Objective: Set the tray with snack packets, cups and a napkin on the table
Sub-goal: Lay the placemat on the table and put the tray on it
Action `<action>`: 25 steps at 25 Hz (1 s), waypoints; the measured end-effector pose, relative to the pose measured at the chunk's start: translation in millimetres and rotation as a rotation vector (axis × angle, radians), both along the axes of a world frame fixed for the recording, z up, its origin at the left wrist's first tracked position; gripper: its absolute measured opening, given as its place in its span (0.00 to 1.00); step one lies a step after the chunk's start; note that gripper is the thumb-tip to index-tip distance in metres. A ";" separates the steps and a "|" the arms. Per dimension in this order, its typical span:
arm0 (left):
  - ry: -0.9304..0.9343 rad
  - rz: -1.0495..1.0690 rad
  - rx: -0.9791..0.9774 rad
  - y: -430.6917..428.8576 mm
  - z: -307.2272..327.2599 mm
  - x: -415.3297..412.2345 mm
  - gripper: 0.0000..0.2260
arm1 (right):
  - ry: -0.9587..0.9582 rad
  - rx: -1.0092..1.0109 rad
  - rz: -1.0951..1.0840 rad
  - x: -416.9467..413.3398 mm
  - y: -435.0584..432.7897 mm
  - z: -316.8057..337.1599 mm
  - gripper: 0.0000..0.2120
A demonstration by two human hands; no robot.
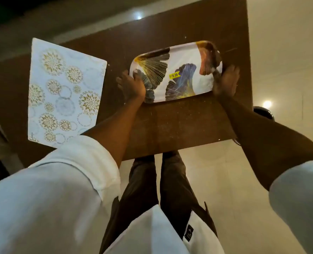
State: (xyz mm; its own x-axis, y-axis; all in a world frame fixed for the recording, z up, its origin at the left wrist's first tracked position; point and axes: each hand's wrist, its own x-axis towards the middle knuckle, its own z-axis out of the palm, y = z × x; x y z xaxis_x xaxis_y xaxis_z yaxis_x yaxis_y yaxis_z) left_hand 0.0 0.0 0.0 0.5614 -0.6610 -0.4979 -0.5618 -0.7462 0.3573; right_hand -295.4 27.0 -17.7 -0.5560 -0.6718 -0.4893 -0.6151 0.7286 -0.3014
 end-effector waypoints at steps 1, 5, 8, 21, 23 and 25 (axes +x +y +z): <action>-0.002 0.047 -0.014 -2.2 0.8 0.1 0.19 | -0.012 -0.017 -0.042 -1.3 -4.8 -3.1 0.36; 0.092 0.115 -0.012 -1.2 -5.7 8.5 0.10 | -0.065 -0.005 -0.098 -6.7 -14.8 -9.4 0.29; 0.142 0.112 -0.034 -0.1 -6.9 13.9 0.09 | -0.111 -0.084 -0.147 -10.1 -11.1 -13.0 0.22; 0.163 -0.530 -0.102 -151.5 -36.6 -99.2 0.15 | -0.203 -0.355 -0.892 -3.1 96.8 -8.0 0.15; 0.161 -0.665 -0.108 -150.6 -21.9 -135.3 0.13 | -0.205 -0.346 -1.004 10.2 122.7 -11.0 0.16; 0.170 -0.748 -0.125 -146.2 -19.2 -161.6 0.11 | -0.231 -0.330 -1.094 22.3 141.1 -11.6 0.17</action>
State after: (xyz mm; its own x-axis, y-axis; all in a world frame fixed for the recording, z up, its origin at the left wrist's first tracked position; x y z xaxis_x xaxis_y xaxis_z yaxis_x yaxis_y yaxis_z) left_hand -161.6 -146.2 -19.2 -0.1337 -0.8908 -0.4343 -0.8299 -0.1389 0.5404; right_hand -273.1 168.1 -29.3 -0.8379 -0.0030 -0.5457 0.3871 0.7017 -0.5981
